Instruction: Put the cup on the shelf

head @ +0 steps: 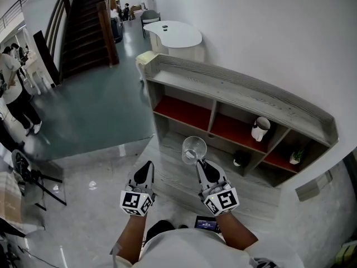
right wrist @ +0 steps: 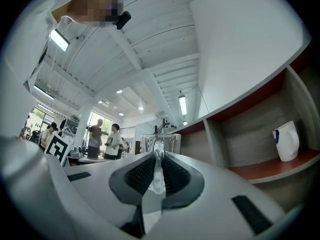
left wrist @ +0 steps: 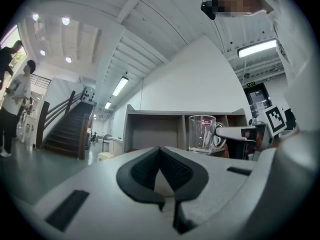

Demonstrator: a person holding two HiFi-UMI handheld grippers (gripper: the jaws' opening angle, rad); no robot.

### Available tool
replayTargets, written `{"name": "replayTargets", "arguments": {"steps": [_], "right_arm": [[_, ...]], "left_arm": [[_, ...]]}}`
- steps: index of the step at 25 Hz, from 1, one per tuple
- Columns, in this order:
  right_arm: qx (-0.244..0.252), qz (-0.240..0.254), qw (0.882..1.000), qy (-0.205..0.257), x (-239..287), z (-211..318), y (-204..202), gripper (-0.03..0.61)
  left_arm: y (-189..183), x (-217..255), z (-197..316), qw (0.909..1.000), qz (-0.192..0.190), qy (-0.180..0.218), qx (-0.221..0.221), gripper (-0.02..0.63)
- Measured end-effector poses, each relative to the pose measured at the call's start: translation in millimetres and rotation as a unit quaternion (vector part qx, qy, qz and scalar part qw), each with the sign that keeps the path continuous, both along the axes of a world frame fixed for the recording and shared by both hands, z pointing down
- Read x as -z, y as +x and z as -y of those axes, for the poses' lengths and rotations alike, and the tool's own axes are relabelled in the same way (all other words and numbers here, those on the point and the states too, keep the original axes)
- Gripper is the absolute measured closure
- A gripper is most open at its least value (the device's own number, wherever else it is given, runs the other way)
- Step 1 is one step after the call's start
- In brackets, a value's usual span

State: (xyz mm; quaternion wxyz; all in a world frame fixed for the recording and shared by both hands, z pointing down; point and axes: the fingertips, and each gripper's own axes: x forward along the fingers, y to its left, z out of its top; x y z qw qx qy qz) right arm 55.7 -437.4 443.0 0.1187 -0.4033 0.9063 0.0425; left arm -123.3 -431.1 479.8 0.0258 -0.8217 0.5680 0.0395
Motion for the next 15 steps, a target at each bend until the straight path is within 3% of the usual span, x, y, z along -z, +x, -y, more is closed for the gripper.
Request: {"name": "replayTargets", "arguments": {"steps": [15], "right_arm": [[-0.014, -0.005, 1.0, 0.002, 9.5, 79.7, -41.7, 0.529]], "left_arm": [[-35.2, 1.7, 78.7, 0.9998, 0.003, -0.006, -0.019, 0.607]]}}
